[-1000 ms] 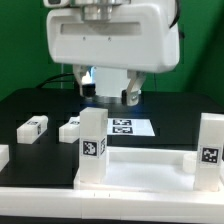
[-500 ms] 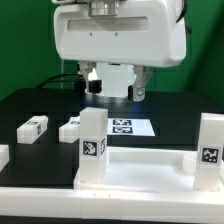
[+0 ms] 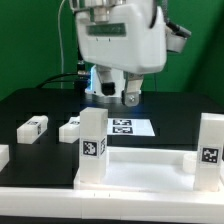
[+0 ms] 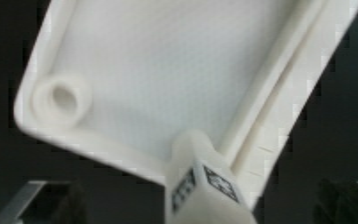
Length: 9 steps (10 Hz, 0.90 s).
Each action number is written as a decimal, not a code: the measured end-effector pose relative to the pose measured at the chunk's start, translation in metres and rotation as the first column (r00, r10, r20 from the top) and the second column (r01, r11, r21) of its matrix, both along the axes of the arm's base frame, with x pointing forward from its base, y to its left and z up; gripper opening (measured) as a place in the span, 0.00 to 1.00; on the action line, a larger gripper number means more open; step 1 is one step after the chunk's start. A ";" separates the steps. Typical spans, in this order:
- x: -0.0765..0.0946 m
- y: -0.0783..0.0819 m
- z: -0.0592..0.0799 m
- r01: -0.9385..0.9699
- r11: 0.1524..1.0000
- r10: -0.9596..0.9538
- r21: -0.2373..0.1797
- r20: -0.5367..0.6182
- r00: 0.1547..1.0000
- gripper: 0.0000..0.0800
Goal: Assemble desk
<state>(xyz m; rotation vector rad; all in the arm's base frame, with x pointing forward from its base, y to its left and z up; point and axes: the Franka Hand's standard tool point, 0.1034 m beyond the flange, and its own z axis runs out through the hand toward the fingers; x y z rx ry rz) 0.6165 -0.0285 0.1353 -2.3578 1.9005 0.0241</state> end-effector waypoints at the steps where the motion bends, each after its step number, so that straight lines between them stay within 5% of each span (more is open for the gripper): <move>1: -0.003 0.006 -0.005 0.099 0.995 -0.099 0.009 -0.008 0.995 0.81; 6: -0.003 0.015 -0.008 0.293 0.955 -0.292 0.036 -0.033 0.956 0.81; 9: -0.036 0.031 -0.040 0.314 0.949 -0.313 0.006 -0.073 0.947 0.81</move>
Offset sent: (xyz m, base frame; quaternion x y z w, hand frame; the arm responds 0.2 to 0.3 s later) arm 0.0000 0.0000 0.0000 0.0000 0.0000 0.1938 0.9810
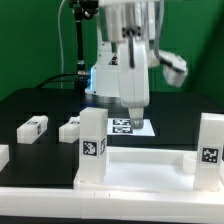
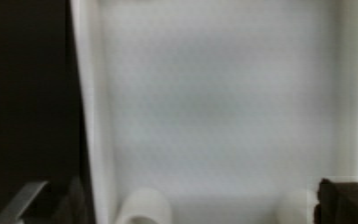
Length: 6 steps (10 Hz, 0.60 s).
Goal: Assemble desk
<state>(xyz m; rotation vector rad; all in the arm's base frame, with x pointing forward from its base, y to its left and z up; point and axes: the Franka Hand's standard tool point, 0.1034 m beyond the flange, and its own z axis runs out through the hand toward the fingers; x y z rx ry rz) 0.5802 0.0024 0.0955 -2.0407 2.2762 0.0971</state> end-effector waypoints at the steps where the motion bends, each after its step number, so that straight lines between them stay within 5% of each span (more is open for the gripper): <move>1: -0.010 0.005 -0.016 -0.012 1.000 0.011 -0.007 -0.030 0.999 0.81; 2: -0.013 0.008 -0.029 -0.020 1.000 0.020 -0.014 -0.050 0.999 0.81; 6: -0.014 0.008 -0.030 -0.030 0.999 0.029 -0.015 -0.052 0.998 0.81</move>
Offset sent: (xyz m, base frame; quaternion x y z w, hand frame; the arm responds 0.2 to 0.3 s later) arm 0.0000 0.0000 0.0000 0.0000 0.0000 0.0000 1.0000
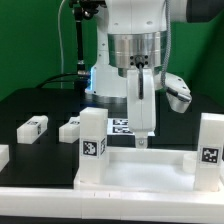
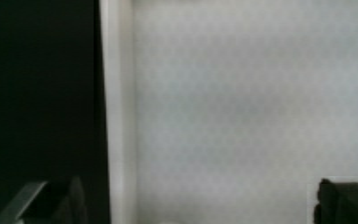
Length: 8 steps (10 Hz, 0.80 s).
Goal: Assemble desk
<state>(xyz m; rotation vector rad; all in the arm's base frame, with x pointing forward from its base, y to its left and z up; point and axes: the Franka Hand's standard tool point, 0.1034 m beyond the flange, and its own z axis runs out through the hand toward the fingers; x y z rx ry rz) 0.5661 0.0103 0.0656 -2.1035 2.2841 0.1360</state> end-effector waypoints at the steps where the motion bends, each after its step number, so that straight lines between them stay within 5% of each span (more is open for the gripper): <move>1: -0.003 -0.002 -0.004 -0.011 1.000 0.011 -0.005 0.000 1.000 0.81; 4: -0.022 -0.005 -0.036 -0.016 0.999 0.015 -0.029 -0.043 0.999 0.81; 8: -0.030 -0.009 -0.053 -0.022 0.999 0.019 -0.039 -0.074 0.997 0.81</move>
Offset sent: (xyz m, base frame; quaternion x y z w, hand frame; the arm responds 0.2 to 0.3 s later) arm -0.0125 -0.0077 -0.0333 -0.0106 0.0352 0.0048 0.9993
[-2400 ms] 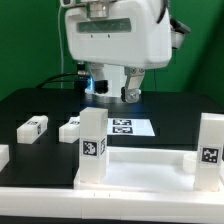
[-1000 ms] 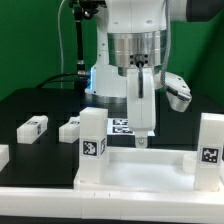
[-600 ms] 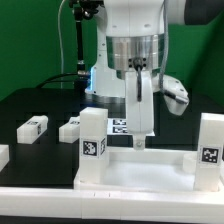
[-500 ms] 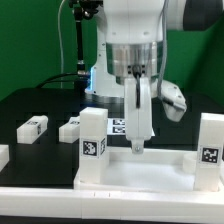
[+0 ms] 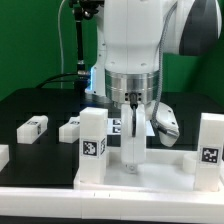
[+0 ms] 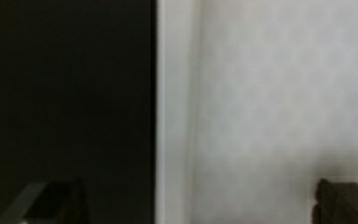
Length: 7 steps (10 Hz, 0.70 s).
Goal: Assemble desk
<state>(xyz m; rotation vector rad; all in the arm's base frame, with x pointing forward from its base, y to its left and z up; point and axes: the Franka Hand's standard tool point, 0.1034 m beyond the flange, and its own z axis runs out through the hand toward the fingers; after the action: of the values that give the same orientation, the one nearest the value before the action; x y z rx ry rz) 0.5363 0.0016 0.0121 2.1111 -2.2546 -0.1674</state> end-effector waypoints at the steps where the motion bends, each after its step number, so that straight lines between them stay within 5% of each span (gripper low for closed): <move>1: 0.001 0.000 0.002 0.000 1.000 0.000 0.001 0.003 1.000 0.66; 2: 0.001 0.000 0.002 -0.001 1.000 0.001 0.001 0.004 1.000 0.49; 3: 0.001 0.000 0.002 -0.002 1.000 0.002 0.001 0.004 1.000 0.49; 5: -0.002 0.000 0.000 -0.002 1.000 0.002 0.003 -0.006 1.000 0.10; 7: -0.002 0.001 0.001 -0.002 1.000 0.002 0.003 -0.005 1.000 0.09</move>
Offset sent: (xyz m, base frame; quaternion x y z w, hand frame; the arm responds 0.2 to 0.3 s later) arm 0.0000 0.0000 0.0000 0.0000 0.0000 0.0000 1.0000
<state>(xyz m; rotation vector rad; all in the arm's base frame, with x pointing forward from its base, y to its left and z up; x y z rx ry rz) 0.5343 0.0021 0.0128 2.1121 -2.2506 -0.1757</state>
